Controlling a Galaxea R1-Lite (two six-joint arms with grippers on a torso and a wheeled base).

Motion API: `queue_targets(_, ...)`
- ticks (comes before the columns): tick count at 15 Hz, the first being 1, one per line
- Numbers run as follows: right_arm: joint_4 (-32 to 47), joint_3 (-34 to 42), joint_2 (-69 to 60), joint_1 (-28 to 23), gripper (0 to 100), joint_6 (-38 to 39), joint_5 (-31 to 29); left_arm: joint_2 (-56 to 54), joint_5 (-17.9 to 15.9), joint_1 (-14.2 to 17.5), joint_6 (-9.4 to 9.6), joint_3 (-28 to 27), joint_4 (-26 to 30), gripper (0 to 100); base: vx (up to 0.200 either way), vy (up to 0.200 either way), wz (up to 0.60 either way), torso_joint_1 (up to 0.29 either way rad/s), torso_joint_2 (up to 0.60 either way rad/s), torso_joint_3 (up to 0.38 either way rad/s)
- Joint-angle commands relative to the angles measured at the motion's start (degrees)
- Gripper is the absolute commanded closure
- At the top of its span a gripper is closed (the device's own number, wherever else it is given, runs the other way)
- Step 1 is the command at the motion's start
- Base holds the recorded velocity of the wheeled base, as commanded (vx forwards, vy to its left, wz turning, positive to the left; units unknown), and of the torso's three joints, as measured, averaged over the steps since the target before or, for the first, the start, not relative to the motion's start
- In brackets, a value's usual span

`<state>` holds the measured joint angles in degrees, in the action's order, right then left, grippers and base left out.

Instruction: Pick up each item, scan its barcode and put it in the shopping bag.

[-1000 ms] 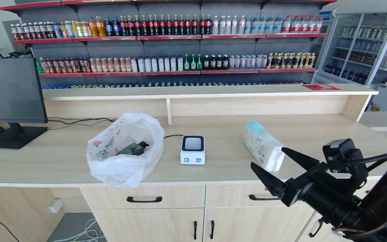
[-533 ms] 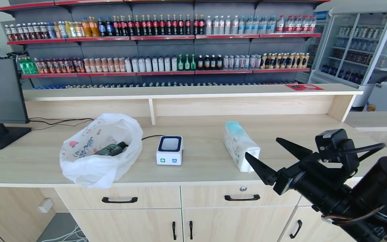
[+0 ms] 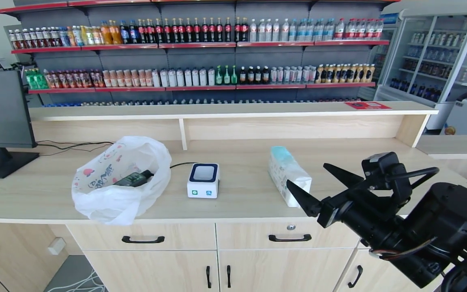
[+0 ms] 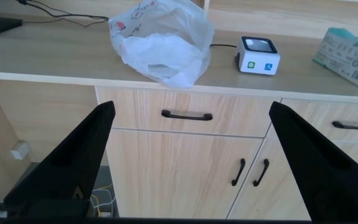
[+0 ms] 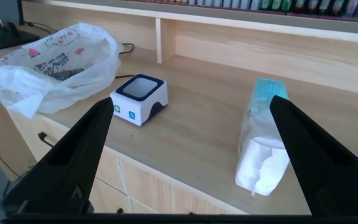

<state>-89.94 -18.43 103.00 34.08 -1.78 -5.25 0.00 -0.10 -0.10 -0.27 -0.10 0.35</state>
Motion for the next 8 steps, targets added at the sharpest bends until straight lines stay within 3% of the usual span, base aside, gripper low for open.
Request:
queue_targets(1, -0.1, 0.2, 1.4, 0.0, 0, 0.9, 0.0, 0.0, 0.0, 0.0, 0.0, 0.0, 0.0, 0, 0.0, 0.0, 0.0, 0.0, 0.0, 0.0)
queue_targets(4, -0.1, -2.8, 3.8, -1.0, 0, 2.4, 0.0, 0.0, 0.0, 0.0, 0.0, 0.0, 0.0, 0, 0.0, 0.0, 0.0, 0.0, 0.0, 0.0)
queue_targets(7, -0.1, -14.3, 8.3, -3.2, 0, 3.2, -0.1, 0.0, 0.0, 0.0, 0.0, 0.0, 0.0, 0, 0.0, 0.0, 0.0, 0.0, 0.0, 0.0)
queue_targets(8, -0.1, -18.5, 9.3, -1.9, 0, 7.7, -0.6, 0.0, 0.0, 0.0, 0.0, 0.0, 0.0, 0, 0.0, 0.0, 0.0, 0.0, 0.0, 0.0)
